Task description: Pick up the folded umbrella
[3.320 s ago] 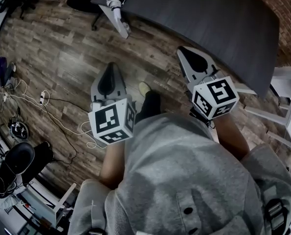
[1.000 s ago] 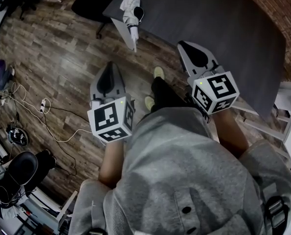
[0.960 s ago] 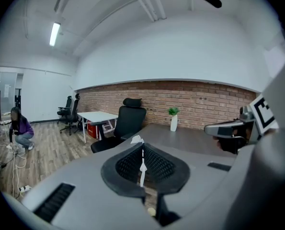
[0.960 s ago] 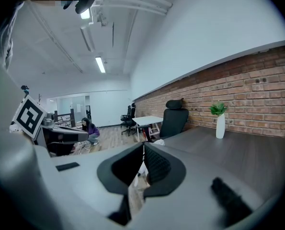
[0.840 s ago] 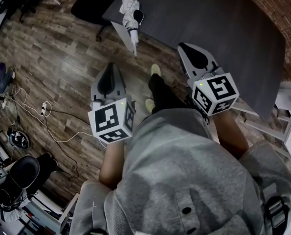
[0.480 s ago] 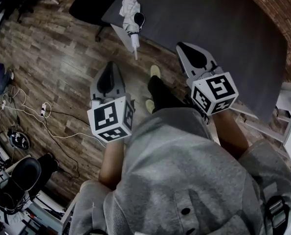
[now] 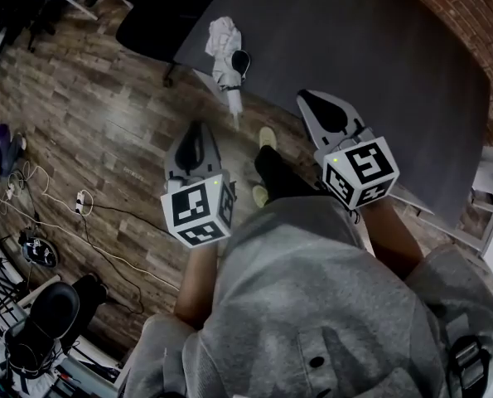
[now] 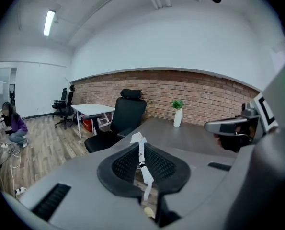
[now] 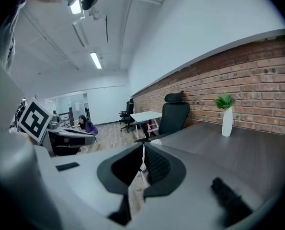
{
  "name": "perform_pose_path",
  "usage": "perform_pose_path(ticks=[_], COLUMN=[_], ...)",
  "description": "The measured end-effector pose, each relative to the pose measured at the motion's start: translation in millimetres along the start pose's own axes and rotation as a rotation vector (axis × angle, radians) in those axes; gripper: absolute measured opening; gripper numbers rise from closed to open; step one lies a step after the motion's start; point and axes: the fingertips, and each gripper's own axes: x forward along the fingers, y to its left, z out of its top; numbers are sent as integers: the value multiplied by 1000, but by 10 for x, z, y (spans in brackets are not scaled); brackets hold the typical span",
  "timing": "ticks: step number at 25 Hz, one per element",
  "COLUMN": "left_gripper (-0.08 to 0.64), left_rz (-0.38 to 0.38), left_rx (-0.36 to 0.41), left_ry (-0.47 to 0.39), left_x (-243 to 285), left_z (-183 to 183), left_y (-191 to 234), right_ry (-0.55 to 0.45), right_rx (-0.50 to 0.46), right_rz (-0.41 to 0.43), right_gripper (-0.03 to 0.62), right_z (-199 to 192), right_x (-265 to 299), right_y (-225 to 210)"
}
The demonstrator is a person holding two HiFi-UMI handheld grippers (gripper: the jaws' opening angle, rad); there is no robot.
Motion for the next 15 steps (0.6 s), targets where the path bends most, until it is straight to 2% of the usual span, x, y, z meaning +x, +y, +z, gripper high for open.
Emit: perform_pose_path(ticks=[4,5,7,15], left_gripper=[29,52,151,212], left_rz=[-17,-25,-40,-60], left_rx=[3,0,-9,-13], left_ry=[13,21,42,102], left_x=[248,308,436,853], left_z=[35,32,13,-70], left_y=[47,52,52,75], right_ry=[18,24,36,65], right_rx=[-9,-15,-18,10], right_rz=[5,5,6,3], right_gripper=[25,25,25,25], right_z=[25,26,10,-80], right_x=[199,240,321,580], right_y=[-72,-91,-134,-313])
